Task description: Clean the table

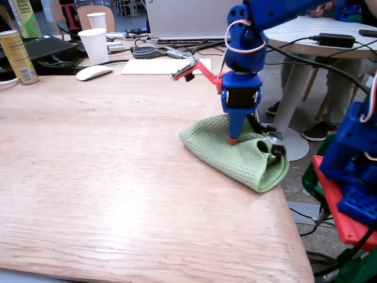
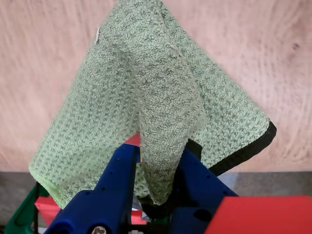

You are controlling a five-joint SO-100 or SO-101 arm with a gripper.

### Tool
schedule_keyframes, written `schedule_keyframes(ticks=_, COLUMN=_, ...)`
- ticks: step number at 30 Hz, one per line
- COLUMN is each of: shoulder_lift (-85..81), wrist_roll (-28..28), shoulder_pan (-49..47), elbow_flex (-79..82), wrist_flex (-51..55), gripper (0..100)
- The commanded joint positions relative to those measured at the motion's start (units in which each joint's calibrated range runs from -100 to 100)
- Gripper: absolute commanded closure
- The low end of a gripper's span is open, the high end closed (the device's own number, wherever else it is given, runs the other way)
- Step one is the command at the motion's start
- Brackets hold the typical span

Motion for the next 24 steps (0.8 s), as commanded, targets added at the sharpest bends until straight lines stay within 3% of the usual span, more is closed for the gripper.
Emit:
schedule_keyframes(ticks=1, shoulder_lift=0.8, wrist_roll=1.6, shoulder_pan=10.1, elbow_flex=-3.8, wrist_flex=-1.4, gripper=100)
schedule_keyframes(ticks=3, shoulder_lift=3.4, wrist_roll=3.1, shoulder_pan=17.4, elbow_flex=-9.1, wrist_flex=-1.4, gripper=100)
schedule_keyframes(ticks=15, shoulder_lift=29.1, wrist_roll=4.6, shoulder_pan=30.4, elbow_flex=-45.7, wrist_flex=-0.2, gripper=100)
schedule_keyframes(ticks=18, shoulder_lift=28.7, wrist_roll=4.5, shoulder_pan=33.0, elbow_flex=-45.0, wrist_flex=0.0, gripper=100)
schedule_keyframes(ticks=24, shoulder_lift=13.7, wrist_roll=4.6, shoulder_pan=32.1, elbow_flex=-45.7, wrist_flex=17.1, gripper=100)
